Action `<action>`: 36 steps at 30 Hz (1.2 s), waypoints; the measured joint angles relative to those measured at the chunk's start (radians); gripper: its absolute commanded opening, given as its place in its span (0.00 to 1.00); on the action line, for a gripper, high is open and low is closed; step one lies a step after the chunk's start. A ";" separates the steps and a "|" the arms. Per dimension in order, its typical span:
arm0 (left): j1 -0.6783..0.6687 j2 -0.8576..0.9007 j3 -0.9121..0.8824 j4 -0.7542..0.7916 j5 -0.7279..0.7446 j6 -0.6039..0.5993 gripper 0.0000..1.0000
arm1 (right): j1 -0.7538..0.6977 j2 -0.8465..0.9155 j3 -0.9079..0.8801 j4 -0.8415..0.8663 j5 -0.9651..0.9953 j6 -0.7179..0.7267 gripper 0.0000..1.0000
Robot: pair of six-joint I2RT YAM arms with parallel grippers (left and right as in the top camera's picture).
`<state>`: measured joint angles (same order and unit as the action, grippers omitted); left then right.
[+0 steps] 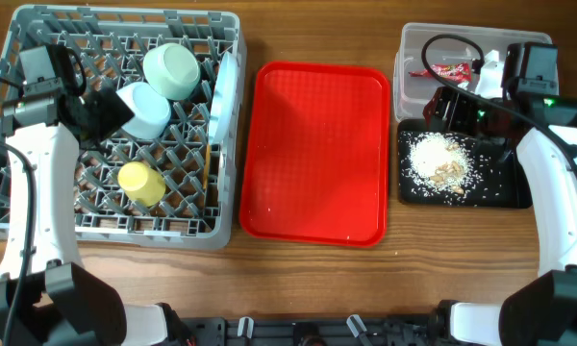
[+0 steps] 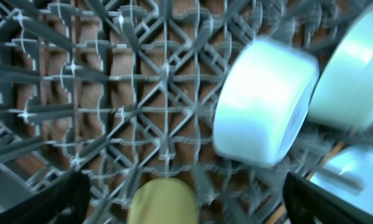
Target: Sort waste into correct bins and load items into the dishwasher rack
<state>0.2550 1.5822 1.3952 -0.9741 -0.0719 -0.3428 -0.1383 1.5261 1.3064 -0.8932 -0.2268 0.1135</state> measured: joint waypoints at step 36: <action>-0.228 -0.912 -0.294 -0.045 0.126 0.316 1.00 | 0.000 -0.696 -0.158 -0.131 0.105 -0.018 1.00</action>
<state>0.0269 0.6704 1.1015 -1.0191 0.0540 -0.0269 -0.1383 0.8303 1.1484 -1.0245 -0.1215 0.0956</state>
